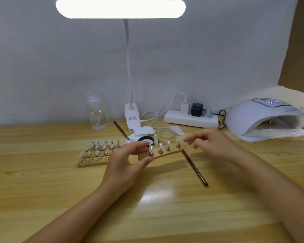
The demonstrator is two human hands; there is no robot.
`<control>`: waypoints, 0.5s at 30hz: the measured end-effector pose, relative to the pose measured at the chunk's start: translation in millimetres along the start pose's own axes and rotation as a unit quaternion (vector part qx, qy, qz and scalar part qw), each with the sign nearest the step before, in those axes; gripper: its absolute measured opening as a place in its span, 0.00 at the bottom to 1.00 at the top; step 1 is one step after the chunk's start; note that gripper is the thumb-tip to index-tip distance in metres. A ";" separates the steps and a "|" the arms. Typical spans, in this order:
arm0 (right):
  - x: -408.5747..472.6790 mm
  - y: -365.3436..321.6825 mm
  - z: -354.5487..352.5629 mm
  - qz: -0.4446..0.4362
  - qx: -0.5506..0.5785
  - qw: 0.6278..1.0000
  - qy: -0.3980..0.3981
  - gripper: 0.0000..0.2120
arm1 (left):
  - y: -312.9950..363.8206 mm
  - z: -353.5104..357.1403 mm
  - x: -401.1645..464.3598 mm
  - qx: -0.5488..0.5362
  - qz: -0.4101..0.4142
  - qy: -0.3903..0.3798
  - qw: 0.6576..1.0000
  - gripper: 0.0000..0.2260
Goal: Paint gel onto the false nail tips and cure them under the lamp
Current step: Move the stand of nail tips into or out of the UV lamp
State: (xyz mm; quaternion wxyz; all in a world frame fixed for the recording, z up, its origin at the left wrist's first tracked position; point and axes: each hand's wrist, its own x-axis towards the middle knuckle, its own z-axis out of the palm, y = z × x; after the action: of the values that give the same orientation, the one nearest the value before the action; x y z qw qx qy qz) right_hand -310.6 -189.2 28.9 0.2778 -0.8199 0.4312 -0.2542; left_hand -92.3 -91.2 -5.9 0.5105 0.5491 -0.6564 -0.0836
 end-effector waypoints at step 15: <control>-28.8 36.6 -85.4 0.242 0.215 0.937 -0.134 0.18 | 44.4 70.0 36.6 -0.051 0.053 -0.078 0.994 0.24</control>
State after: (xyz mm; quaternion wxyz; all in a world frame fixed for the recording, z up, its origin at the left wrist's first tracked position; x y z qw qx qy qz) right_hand -401.7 -202.4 60.3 0.5555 -0.6383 0.5102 -0.1538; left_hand -169.2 -135.3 12.5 0.4885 0.4786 -0.7175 -0.1325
